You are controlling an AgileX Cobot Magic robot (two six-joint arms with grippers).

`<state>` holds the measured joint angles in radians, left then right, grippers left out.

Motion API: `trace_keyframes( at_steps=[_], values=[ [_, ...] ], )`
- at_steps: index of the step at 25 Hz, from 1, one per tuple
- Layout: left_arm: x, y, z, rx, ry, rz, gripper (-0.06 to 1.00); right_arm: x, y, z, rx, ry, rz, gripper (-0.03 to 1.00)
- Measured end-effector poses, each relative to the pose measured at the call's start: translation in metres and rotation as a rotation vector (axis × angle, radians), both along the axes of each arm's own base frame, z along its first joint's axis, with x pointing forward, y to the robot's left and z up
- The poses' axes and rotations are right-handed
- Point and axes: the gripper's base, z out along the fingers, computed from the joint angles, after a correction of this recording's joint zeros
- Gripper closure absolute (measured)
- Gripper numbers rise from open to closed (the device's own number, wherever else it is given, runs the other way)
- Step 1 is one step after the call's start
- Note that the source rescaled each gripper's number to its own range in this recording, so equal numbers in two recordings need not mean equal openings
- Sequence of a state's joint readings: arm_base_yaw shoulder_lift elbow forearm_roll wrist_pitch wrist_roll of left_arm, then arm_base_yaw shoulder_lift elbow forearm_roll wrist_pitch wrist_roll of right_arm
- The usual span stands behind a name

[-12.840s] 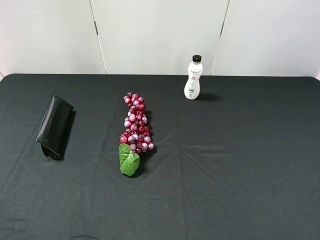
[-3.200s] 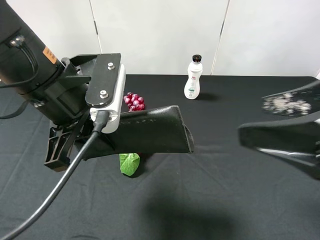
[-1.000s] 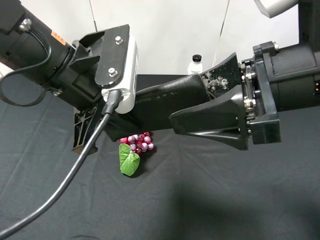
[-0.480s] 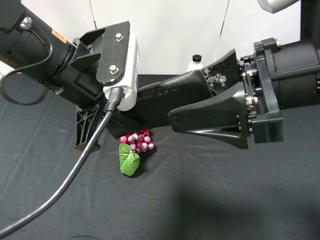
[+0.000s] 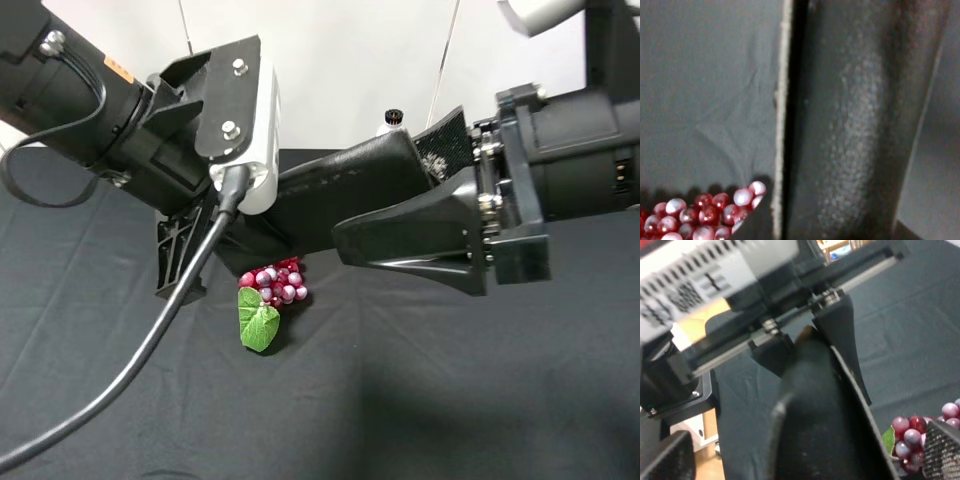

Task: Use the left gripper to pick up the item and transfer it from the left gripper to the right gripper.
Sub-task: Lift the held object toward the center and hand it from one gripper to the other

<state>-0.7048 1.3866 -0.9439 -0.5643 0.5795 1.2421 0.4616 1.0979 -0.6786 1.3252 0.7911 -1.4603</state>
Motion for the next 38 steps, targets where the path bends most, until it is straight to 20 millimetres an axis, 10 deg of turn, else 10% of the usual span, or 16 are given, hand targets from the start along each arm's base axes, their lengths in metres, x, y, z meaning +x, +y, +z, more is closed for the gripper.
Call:
trace_keyframes(
  at_steps=[11, 13, 15, 16, 26, 32, 38],
  values=[
    [0.0003, -0.0008, 0.0007, -0.014, 0.004, 0.009, 0.94, 0.0061, 0.0037, -0.0064, 0.007, 0.048, -0.008, 0.08],
    [0.0003, -0.0008, 0.0007, -0.014, 0.004, 0.009, 0.94, 0.0061, 0.0037, -0.0064, 0.007, 0.048, -0.008, 0.28],
    [-0.0002, -0.0008, 0.0006, -0.012, 0.006, 0.004, 0.94, 0.0072, 0.0035, -0.0071, -0.001, 0.033, -0.010, 0.81],
    [-0.0007, -0.0007, 0.0004, -0.011, 0.015, 0.005, 0.94, 0.0084, 0.0031, -0.0077, -0.012, 0.014, -0.015, 0.92],
    [-0.0008, -0.0008, 0.0002, -0.011, 0.020, 0.010, 0.94, 0.0088, 0.0029, -0.0078, -0.019, -0.011, -0.008, 0.91],
    [0.0013, -0.0015, 0.0010, -0.028, 0.026, 0.054, 0.18, 0.0072, 0.0035, -0.0076, -0.015, -0.004, 0.008, 0.96],
    [0.0019, -0.0016, 0.0013, -0.036, 0.037, 0.078, -0.04, 0.0066, 0.0037, -0.0075, -0.013, -0.001, 0.014, 0.96]
  ],
)
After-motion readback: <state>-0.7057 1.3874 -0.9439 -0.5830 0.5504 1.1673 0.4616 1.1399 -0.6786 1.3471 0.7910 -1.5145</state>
